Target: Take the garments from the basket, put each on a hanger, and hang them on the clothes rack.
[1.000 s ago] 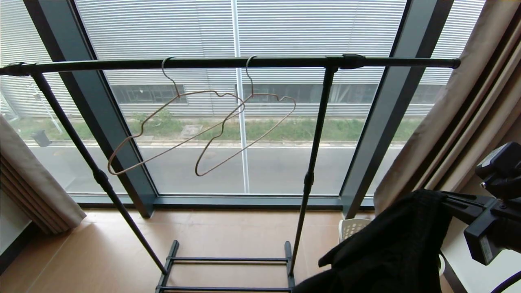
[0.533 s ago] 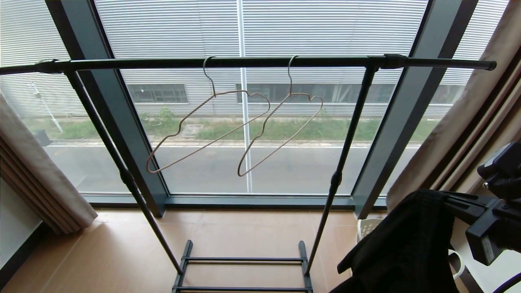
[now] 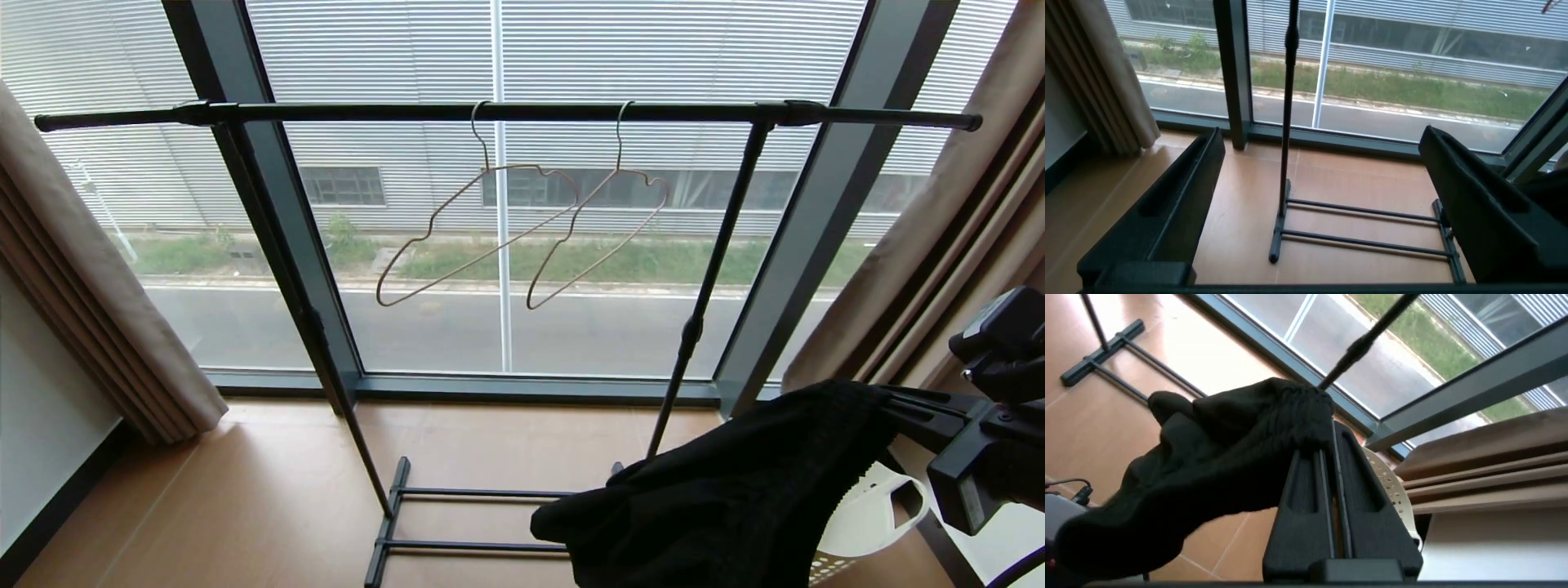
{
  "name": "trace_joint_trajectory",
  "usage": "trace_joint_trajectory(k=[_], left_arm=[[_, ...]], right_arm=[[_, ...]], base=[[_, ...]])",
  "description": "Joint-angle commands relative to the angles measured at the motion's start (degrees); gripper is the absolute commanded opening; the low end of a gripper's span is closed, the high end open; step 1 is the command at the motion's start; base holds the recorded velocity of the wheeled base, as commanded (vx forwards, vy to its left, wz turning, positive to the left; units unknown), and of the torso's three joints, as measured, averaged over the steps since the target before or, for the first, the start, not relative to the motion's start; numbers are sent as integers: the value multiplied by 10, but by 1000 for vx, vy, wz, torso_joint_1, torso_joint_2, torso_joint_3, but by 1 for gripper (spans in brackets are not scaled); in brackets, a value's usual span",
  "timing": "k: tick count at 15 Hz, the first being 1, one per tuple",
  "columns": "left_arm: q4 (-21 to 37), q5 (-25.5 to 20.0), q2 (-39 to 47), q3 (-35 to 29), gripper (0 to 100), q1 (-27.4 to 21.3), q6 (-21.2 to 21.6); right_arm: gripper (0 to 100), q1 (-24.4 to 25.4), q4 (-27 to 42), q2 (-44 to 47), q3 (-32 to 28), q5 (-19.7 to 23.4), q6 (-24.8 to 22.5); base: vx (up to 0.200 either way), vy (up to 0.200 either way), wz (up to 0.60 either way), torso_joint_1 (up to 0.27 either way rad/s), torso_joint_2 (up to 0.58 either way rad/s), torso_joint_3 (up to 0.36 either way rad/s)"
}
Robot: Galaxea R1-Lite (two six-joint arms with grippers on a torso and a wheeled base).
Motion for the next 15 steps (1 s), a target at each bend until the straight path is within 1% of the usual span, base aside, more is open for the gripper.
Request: trace_joint_trajectory(k=[1, 4, 5, 10, 15], left_arm=[[0, 0, 0, 0, 100, 0, 0], [-1, -1, 0, 0, 100, 0, 0], [-1, -1, 0, 0, 100, 0, 0], [-1, -1, 0, 0, 100, 1, -2], [-1, -1, 0, 0, 100, 1, -1]], right_arm=[[0, -1, 0, 2, -1, -1, 0], [0, -3, 2, 4, 0, -2, -1], [0, -3, 2, 4, 0, -2, -1], [0, -3, 1, 3, -1, -3, -1], [0, -3, 1, 4, -1, -3, -1]], base=[[0, 0, 0, 0, 0, 0], [0, 0, 0, 0, 0, 0], [0, 0, 0, 144, -261, -159], [0, 0, 0, 223, -498, -280], [0, 0, 0, 181, -388, -221]])
